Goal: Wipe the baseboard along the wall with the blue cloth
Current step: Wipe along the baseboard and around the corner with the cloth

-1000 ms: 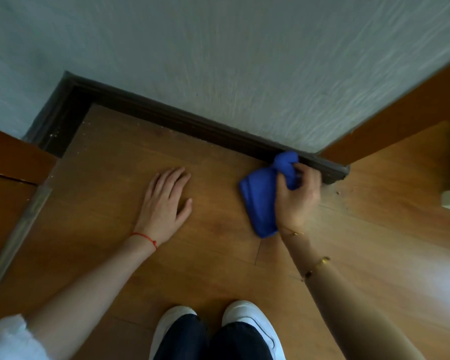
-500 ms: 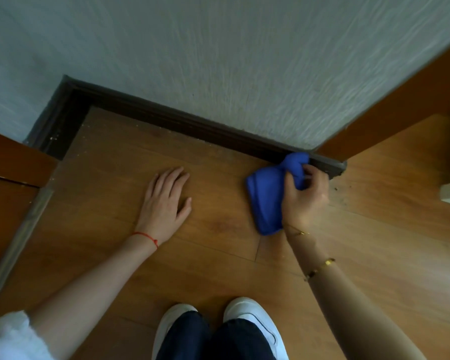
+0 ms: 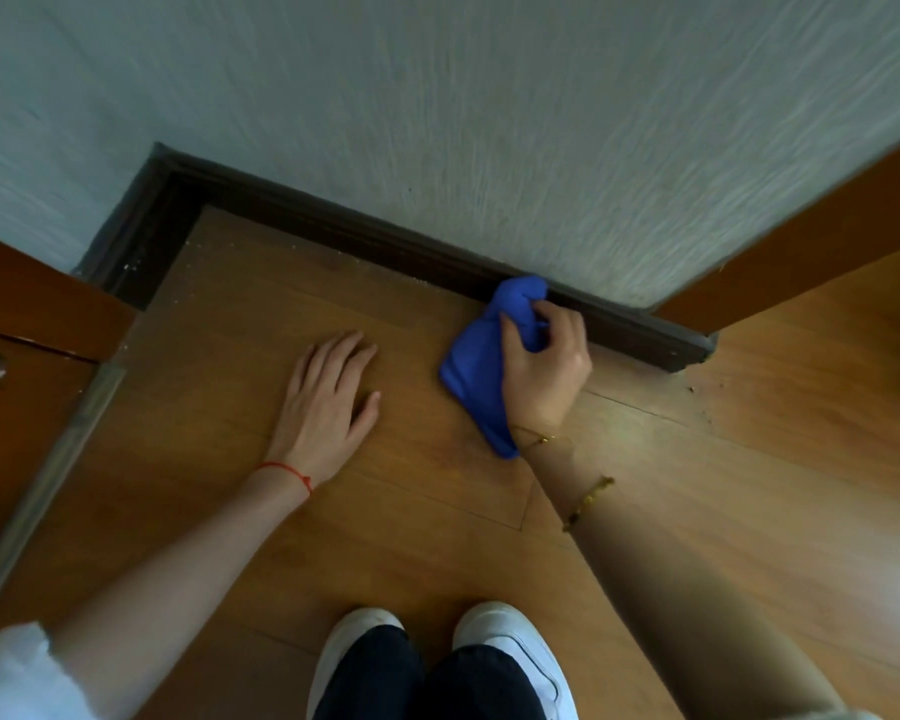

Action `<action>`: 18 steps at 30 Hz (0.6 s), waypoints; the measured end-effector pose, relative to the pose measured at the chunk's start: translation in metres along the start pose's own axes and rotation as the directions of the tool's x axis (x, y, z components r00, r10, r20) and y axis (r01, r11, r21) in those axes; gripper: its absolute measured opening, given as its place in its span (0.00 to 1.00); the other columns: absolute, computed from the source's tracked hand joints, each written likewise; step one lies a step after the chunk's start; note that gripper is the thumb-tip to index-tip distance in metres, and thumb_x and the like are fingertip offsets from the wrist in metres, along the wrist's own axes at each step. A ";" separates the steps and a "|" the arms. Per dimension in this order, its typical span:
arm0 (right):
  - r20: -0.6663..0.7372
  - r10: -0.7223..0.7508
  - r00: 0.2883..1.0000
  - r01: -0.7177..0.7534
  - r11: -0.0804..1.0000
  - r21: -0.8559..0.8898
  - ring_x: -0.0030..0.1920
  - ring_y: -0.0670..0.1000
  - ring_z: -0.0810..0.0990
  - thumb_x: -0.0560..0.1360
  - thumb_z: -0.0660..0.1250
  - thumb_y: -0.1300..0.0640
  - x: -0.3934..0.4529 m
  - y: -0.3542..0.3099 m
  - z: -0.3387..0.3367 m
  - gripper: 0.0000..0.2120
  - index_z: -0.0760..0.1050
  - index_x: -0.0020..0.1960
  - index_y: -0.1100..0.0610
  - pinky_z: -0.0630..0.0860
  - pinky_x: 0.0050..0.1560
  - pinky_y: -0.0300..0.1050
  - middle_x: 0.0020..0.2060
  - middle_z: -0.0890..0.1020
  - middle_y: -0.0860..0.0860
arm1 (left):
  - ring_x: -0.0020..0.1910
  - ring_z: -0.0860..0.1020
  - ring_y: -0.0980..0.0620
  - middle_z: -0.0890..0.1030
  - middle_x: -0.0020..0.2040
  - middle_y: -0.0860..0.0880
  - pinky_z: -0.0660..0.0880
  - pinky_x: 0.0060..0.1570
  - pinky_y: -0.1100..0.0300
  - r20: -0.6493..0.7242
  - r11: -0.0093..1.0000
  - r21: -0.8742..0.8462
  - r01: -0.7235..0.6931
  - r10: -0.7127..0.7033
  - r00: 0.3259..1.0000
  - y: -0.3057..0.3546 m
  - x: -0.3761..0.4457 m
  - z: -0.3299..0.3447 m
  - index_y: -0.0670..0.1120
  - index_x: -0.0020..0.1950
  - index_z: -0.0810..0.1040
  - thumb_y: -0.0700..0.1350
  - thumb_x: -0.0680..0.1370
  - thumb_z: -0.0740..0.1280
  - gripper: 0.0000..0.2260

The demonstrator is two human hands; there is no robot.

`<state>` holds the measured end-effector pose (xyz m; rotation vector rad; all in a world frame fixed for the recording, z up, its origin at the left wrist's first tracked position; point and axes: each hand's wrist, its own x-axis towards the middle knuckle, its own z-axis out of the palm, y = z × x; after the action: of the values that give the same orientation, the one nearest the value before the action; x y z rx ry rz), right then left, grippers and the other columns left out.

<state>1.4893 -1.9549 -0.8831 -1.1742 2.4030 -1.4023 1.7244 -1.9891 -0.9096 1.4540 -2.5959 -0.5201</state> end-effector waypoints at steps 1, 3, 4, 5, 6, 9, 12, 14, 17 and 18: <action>0.019 -0.007 1.000 0.006 1.000 0.020 0.46 0.52 0.80 0.71 0.75 0.62 0.000 -0.008 0.010 0.11 0.80 0.52 0.63 0.66 0.49 0.23 0.47 0.81 0.56 | 0.75 0.63 0.44 0.67 0.76 0.43 0.59 0.76 0.41 -0.013 1.000 0.002 0.006 -0.006 1.000 -0.005 -0.001 -0.001 0.43 0.76 0.67 0.54 0.81 0.54 0.26; 0.052 -0.016 0.998 0.015 0.999 0.032 0.47 0.50 0.80 0.71 0.75 0.61 -0.001 -0.021 0.028 0.11 0.80 0.53 0.62 0.67 0.47 0.24 0.48 0.81 0.54 | 0.75 0.64 0.43 0.67 0.75 0.43 0.58 0.76 0.41 -0.034 1.000 0.012 0.014 -0.014 0.999 -0.016 -0.006 -0.005 0.43 0.75 0.68 0.54 0.81 0.55 0.25; 0.061 -0.023 0.998 0.021 0.999 0.028 0.47 0.49 0.80 0.72 0.75 0.60 -0.002 -0.026 0.036 0.12 0.80 0.53 0.61 0.67 0.47 0.25 0.48 0.81 0.53 | 0.75 0.64 0.43 0.67 0.75 0.43 0.58 0.76 0.42 -0.039 1.000 0.017 0.022 -0.021 0.999 -0.021 -0.008 -0.007 0.43 0.75 0.68 0.53 0.81 0.55 0.25; 0.063 -0.029 0.998 0.028 0.999 0.021 0.47 0.49 0.80 0.72 0.75 0.60 -0.003 -0.030 0.044 0.12 0.80 0.54 0.61 0.67 0.47 0.27 0.49 0.81 0.53 | 0.75 0.64 0.43 0.67 0.75 0.43 0.57 0.76 0.43 -0.042 0.999 0.022 0.031 -0.030 0.999 -0.026 -0.011 -0.009 0.43 0.75 0.68 0.53 0.81 0.55 0.25; 0.065 -0.035 0.997 0.035 0.999 0.011 0.48 0.49 0.81 0.72 0.75 0.60 -0.004 -0.034 0.051 0.12 0.80 0.54 0.61 0.68 0.47 0.28 0.49 0.81 0.53 | 0.74 0.64 0.43 0.67 0.75 0.43 0.57 0.76 0.43 -0.044 0.999 0.027 0.041 -0.039 0.998 -0.030 -0.014 -0.011 0.43 0.75 0.68 0.53 0.81 0.55 0.25; 0.094 -0.047 0.994 0.047 0.999 0.007 0.50 0.50 0.81 0.72 0.74 0.60 -0.009 -0.044 0.069 0.13 0.80 0.56 0.60 0.70 0.47 0.33 0.50 0.81 0.53 | 0.74 0.65 0.43 0.68 0.75 0.43 0.58 0.76 0.43 -0.049 0.996 0.045 0.081 -0.078 0.996 -0.041 -0.023 -0.016 0.43 0.75 0.68 0.54 0.81 0.56 0.25; 0.106 -0.047 0.993 0.048 0.999 -0.005 0.49 0.51 0.80 0.72 0.74 0.60 -0.009 -0.048 0.079 0.12 0.80 0.55 0.61 0.69 0.47 0.32 0.50 0.81 0.54 | 0.75 0.65 0.43 0.67 0.76 0.44 0.57 0.76 0.43 -0.051 0.989 0.040 0.145 -0.143 0.988 -0.049 -0.030 -0.018 0.44 0.76 0.67 0.54 0.81 0.55 0.25; 0.084 -0.036 0.996 0.037 0.999 -0.009 0.48 0.50 0.80 0.72 0.74 0.60 -0.008 -0.045 0.077 0.13 0.80 0.55 0.61 0.67 0.48 0.29 0.49 0.81 0.54 | 0.75 0.64 0.44 0.66 0.76 0.44 0.57 0.76 0.43 -0.059 0.984 0.037 0.173 -0.171 0.984 -0.052 -0.032 -0.019 0.44 0.76 0.67 0.54 0.81 0.55 0.25; 0.011 0.017 1.000 -0.016 1.000 -0.016 0.47 0.47 0.78 0.71 0.74 0.60 -0.007 -0.038 0.066 0.13 0.80 0.54 0.60 0.72 0.49 0.34 0.48 0.81 0.54 | 0.75 0.63 0.44 0.66 0.77 0.45 0.57 0.77 0.44 -0.073 0.983 0.039 0.180 -0.177 0.981 -0.057 -0.034 -0.022 0.44 0.76 0.67 0.54 0.82 0.55 0.25; -0.013 0.025 1.000 -0.025 1.000 -0.017 0.46 0.46 0.77 0.71 0.73 0.59 -0.006 -0.036 0.063 0.12 0.80 0.54 0.60 0.73 0.49 0.37 0.47 0.81 0.54 | 0.75 0.63 0.44 0.66 0.77 0.45 0.57 0.77 0.44 -0.082 0.983 0.040 0.178 -0.175 0.981 -0.060 -0.035 -0.023 0.44 0.76 0.67 0.54 0.82 0.55 0.25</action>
<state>1.5426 -2.0037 -0.8920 -1.1388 2.4339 -1.3896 1.7975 -1.9940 -0.9074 1.6948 -2.4487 -0.4144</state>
